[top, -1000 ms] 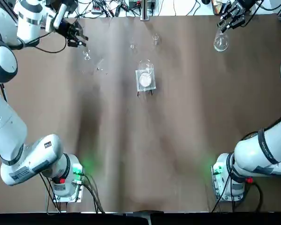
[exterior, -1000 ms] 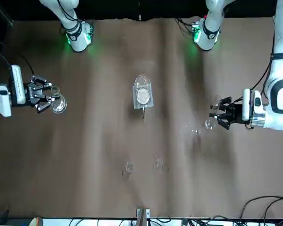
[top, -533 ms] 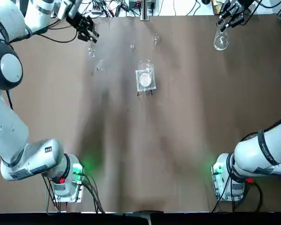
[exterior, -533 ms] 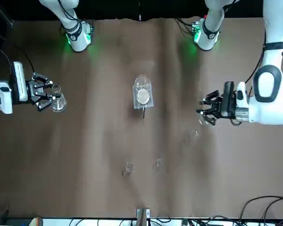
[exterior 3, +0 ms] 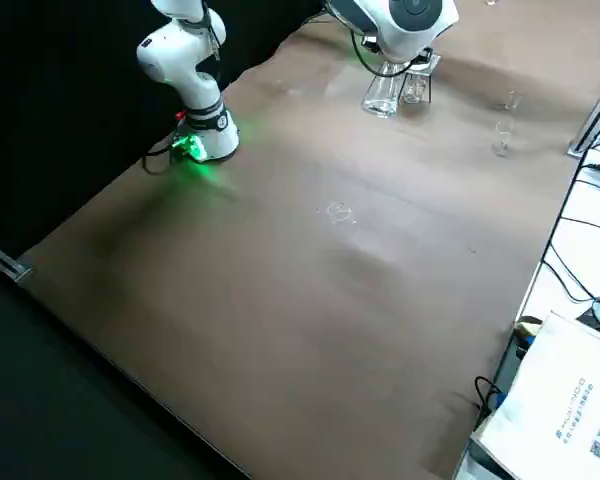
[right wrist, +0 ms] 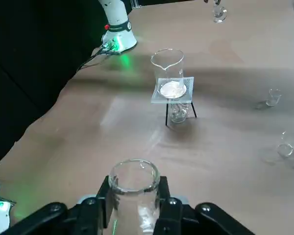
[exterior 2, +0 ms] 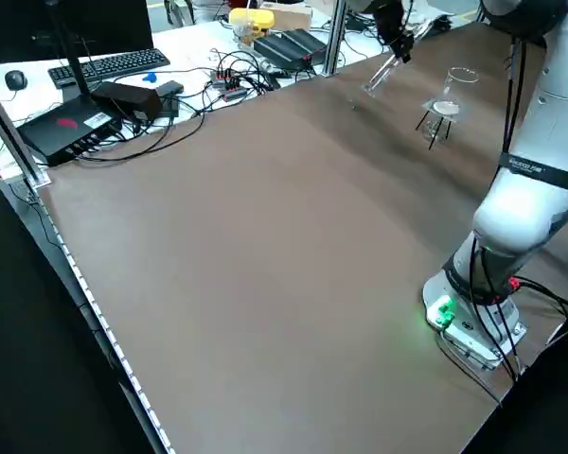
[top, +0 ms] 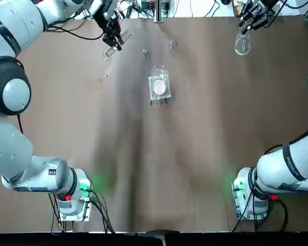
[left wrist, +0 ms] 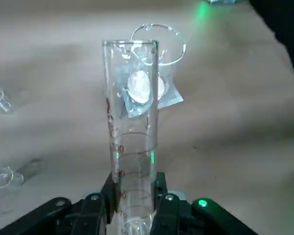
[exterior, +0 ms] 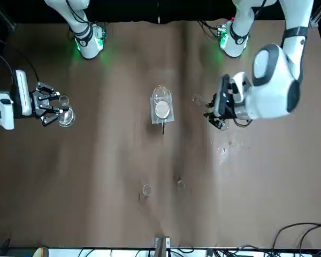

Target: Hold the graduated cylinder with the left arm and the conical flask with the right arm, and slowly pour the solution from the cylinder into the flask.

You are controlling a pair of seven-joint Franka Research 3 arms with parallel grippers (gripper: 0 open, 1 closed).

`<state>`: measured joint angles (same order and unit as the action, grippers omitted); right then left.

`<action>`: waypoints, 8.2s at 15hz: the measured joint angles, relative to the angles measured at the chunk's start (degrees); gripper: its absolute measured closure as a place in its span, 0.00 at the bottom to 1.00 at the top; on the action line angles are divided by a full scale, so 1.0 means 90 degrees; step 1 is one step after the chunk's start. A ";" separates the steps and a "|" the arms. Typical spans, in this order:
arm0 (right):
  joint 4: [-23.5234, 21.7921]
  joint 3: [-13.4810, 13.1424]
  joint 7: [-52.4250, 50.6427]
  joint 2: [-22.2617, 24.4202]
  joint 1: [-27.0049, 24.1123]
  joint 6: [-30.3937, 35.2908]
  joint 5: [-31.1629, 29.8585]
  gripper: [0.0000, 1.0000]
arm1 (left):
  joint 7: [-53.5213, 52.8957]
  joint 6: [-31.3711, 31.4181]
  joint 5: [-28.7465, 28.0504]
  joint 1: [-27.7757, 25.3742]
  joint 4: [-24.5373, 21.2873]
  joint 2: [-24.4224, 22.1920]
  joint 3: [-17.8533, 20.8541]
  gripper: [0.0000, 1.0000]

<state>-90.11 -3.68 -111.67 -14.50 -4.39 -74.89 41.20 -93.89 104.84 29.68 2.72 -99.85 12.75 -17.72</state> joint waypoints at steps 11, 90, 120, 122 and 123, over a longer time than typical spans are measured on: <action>0.0340 0.0003 0.1160 0.0179 0.0807 -0.0201 -0.0535 0.61 | 0.1614 0.0223 -0.1541 0.1256 0.0013 -0.0191 -0.0003 0.66; 0.0307 -0.0003 0.5648 0.0335 0.4292 -0.1663 -0.2248 0.61 | 0.5305 -0.0279 -0.6006 0.3035 0.0367 0.0295 -0.0393 0.66; 0.0391 0.0006 0.6995 -0.0076 0.5482 -0.2206 -0.3516 0.61 | 0.2287 0.0375 -0.0668 0.0963 0.0593 0.0299 -0.0384 0.66; 0.0416 0.0006 0.7007 -0.0106 0.5518 -0.2225 -0.3576 0.61 | 0.1571 0.0263 0.0070 0.0559 0.0572 0.0317 -0.0380 0.66; 0.0439 0.0006 0.7011 -0.0117 0.5526 -0.2225 -0.3589 0.61 | 0.1203 0.0163 0.0419 0.0351 0.0564 0.0352 -0.0378 0.66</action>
<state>-86.15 -3.62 -48.57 -15.56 45.34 -94.92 8.90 -83.06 106.31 33.45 5.88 -94.77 15.92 -21.13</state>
